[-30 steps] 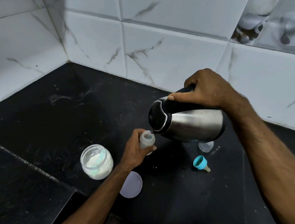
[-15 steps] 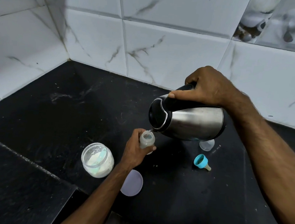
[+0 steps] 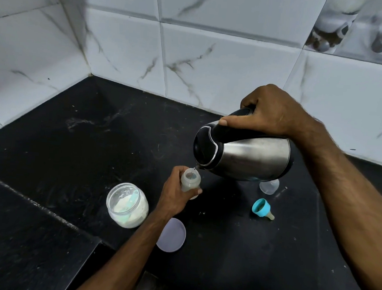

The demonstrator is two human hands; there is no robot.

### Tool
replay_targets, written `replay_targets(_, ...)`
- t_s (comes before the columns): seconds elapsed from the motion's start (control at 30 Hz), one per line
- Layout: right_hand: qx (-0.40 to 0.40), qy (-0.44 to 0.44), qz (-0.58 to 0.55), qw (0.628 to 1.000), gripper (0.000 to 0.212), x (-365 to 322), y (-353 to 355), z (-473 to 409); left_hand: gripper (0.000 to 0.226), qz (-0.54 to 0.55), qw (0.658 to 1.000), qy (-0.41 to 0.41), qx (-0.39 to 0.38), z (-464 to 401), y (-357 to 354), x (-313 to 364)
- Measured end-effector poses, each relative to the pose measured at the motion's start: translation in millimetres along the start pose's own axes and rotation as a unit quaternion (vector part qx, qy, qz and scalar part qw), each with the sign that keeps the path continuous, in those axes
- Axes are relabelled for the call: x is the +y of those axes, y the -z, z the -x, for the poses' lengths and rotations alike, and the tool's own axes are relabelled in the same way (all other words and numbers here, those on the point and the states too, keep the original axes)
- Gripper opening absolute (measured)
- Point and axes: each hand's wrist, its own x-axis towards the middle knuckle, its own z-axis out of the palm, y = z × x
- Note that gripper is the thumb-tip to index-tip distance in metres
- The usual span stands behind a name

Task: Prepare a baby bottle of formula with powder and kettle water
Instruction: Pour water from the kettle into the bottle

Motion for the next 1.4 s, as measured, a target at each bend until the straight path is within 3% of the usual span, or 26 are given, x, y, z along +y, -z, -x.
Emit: replay_targets(1.4,-0.005,-0.001,0.003,1.000,0.082,-3.6,3.5,-2.0,0.060,0.014,1.000,-0.005,0.009,0.2,-0.8,-4.5)
